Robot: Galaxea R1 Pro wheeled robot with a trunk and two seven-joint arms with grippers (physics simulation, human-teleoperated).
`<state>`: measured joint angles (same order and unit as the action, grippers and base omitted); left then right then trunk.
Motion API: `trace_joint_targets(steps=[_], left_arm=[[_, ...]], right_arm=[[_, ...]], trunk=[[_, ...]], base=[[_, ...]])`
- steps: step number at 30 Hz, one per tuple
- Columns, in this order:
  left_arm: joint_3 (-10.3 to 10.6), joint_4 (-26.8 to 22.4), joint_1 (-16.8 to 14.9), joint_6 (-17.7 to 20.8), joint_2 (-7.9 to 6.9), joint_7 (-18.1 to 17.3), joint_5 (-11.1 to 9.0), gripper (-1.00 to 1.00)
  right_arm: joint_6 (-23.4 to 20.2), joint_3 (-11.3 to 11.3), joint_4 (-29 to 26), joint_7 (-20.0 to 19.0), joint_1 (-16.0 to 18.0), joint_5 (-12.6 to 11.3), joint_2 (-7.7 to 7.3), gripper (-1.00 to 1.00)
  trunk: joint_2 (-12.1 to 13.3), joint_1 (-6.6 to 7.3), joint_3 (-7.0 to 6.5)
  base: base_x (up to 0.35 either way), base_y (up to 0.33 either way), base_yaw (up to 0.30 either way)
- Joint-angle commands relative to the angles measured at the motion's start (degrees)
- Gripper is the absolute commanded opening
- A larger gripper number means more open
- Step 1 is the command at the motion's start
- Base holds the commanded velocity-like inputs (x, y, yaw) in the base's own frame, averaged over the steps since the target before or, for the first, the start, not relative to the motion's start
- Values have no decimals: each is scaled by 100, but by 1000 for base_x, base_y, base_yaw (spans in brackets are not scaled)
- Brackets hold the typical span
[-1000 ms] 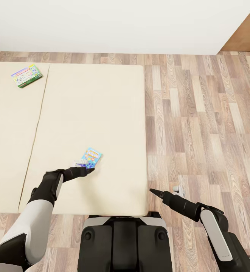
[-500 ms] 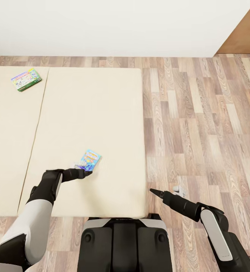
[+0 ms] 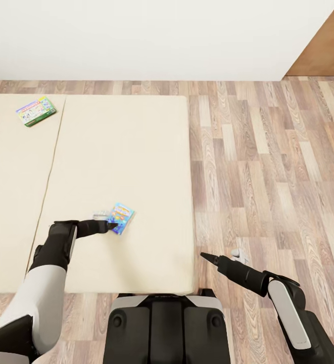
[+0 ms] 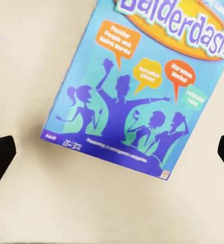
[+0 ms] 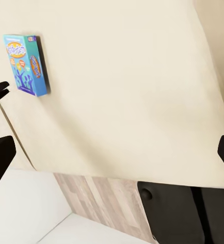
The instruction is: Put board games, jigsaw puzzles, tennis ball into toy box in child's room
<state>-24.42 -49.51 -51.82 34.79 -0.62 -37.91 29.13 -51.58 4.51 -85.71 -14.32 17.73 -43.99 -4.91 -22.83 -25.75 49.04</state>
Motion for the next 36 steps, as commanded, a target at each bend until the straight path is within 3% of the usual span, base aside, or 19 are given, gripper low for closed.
trace_joint_targets(steps=[1,13,23,36], left_arm=[[-19,-50,-4,47,-31,-56,71,100],[-19,-133,-30,212,-135,-27,100,100],[12,-127,-87,141,-116,33,78,100],[16,-88,-426,-103,-41,55,24,100]], right_arm=[[-27,11,-1,-48,3,40,0,100],[-27,13,-1,-47,1,40,3,100],[-26,6,-11,-45,-5,40,22,100],[-27,-2,-41,-45,-6,40,11,100]], trunk=[[-9,-3,4],[-9,-3,-1],[-9,-3,-1],[-9,-3,-1]], base=[[0,0,-1],[0,0,0],[0,0,0],[0,0,0]])
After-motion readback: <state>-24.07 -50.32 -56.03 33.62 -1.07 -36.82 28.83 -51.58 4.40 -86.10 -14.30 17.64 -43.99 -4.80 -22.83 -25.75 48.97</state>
